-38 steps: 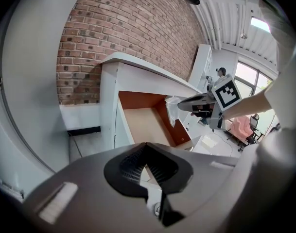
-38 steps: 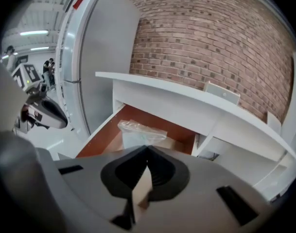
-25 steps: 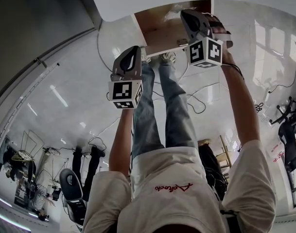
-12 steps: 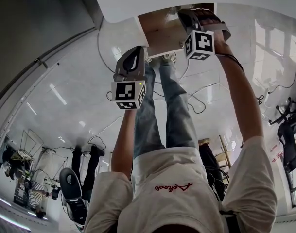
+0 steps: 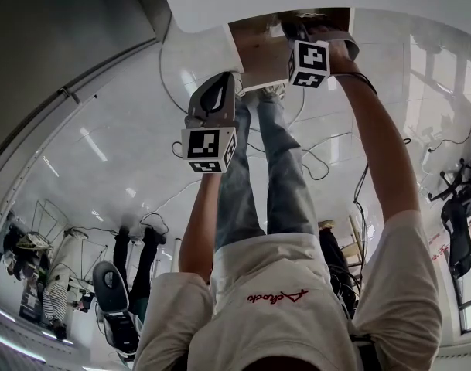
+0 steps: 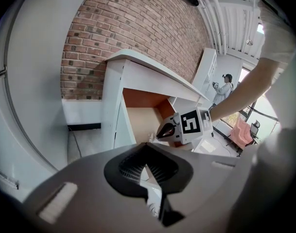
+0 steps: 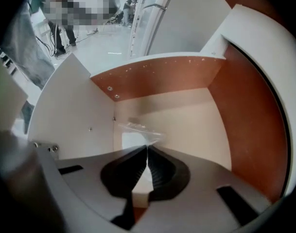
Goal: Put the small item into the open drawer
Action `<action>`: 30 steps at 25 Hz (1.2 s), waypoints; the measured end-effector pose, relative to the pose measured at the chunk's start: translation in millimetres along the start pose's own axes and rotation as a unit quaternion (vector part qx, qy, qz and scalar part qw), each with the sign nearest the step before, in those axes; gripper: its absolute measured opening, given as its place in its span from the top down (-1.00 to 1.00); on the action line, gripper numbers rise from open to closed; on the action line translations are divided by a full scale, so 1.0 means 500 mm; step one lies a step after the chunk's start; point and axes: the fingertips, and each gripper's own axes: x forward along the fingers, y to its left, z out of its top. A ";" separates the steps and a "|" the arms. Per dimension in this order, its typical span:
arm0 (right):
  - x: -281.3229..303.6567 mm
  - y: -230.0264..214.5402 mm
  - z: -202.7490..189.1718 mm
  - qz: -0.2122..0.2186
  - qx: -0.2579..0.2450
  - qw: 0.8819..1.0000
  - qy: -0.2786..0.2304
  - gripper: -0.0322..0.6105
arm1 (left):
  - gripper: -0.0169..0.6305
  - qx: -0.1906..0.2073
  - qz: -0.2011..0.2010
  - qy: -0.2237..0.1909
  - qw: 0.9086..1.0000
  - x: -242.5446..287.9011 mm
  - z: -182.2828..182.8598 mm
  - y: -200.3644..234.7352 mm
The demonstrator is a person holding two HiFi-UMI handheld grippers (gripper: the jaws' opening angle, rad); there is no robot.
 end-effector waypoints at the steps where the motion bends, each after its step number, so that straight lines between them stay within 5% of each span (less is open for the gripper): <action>1: 0.003 0.006 0.001 0.005 0.000 1.000 0.002 0.86 | 0.92 0.000 0.000 0.000 1.000 -0.001 0.001 0.000; 11: 0.019 0.038 -0.004 0.042 0.010 0.999 0.009 0.85 | 0.92 0.001 -0.002 -0.001 1.000 -0.006 -0.008 0.000; 13: 0.014 0.036 0.003 0.047 0.021 0.999 0.004 0.57 | 0.92 0.001 -0.001 0.000 1.000 -0.008 -0.009 0.004; 16: 0.006 0.032 0.007 0.043 0.029 0.999 0.002 0.50 | 0.92 0.001 -0.001 -0.001 1.000 -0.013 -0.009 0.002; 25: -0.029 0.004 -0.007 -0.027 0.019 0.999 -0.009 0.51 | 0.92 0.006 -0.004 -0.007 1.000 -0.014 -0.001 -0.016; 30: -0.058 0.004 -0.024 -0.051 0.015 0.998 -0.014 0.83 | 0.92 0.014 -0.011 -0.007 1.000 -0.007 0.002 -0.048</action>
